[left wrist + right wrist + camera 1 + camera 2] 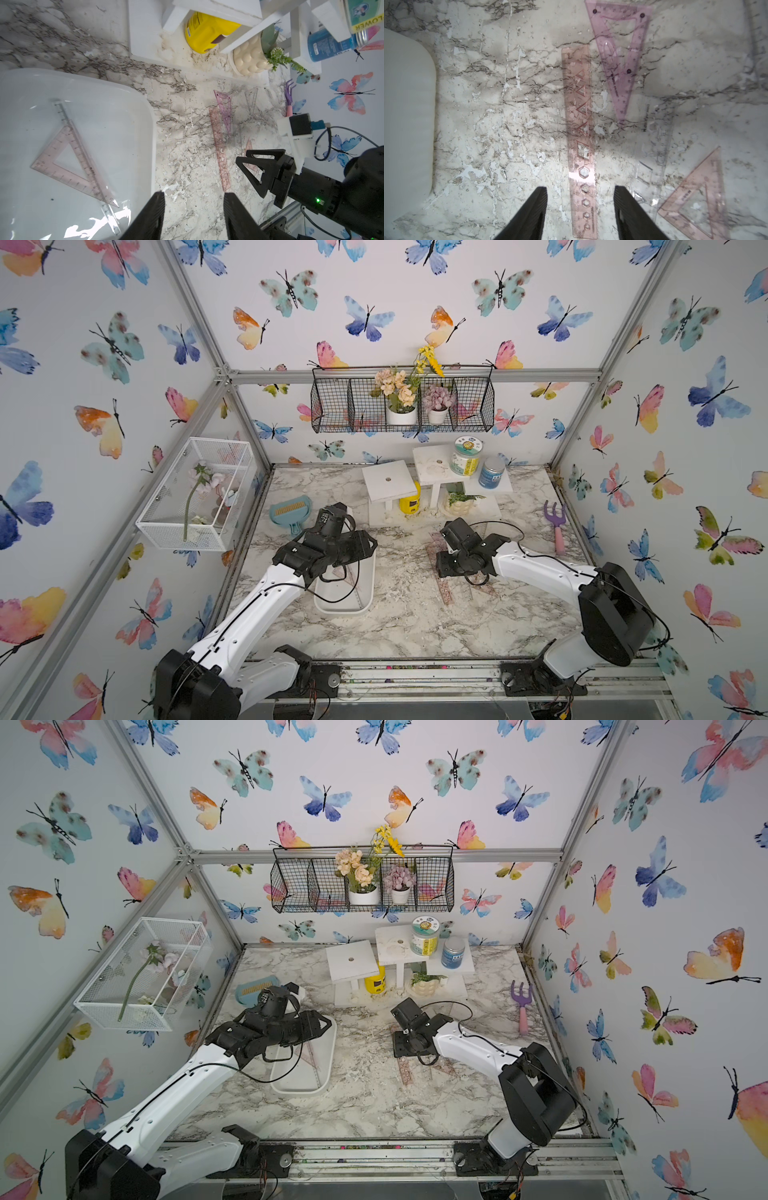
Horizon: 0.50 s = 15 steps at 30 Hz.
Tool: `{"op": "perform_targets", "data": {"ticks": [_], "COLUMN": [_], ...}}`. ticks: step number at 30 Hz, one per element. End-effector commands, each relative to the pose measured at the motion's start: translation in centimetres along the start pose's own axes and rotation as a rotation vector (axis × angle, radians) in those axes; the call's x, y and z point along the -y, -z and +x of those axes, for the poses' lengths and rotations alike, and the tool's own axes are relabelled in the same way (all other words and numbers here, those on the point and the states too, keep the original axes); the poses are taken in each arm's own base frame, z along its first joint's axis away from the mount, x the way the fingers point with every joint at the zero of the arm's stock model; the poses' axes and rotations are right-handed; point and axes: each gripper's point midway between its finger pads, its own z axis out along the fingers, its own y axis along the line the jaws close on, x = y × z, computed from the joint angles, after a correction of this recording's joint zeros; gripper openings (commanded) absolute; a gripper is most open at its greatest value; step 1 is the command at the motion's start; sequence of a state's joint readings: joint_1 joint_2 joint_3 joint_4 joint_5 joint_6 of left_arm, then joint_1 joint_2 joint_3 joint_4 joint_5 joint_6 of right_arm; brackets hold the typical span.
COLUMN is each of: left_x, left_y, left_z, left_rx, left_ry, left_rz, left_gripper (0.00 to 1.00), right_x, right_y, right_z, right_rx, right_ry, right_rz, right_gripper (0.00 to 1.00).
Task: Put the scattered rulers into the storage box
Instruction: Pick up the ruler from the center of the board.
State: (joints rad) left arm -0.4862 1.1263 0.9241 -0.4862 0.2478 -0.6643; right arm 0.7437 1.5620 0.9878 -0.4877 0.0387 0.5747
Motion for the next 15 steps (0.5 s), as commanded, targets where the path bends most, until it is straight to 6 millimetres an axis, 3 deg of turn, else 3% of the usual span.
{"op": "perform_targets", "data": {"ticks": [1,15], "left_x": [1.4,1.9], "left_y": [-1.2,-4.2], "left_z": [1.0,5.5], "left_rx": [-0.023,-0.116], "left_ry": [0.016,0.038], "left_rz": [0.043,0.070], "left_gripper": [0.50,0.48], "right_x": [1.2,0.6], "right_y": [-1.0,-3.3], "right_z": [1.2,2.2], "right_rx": [-0.041,-0.112], "right_ry": [0.010,0.023], "right_rz": [0.050,0.026], "right_gripper": [0.57,0.53]}}
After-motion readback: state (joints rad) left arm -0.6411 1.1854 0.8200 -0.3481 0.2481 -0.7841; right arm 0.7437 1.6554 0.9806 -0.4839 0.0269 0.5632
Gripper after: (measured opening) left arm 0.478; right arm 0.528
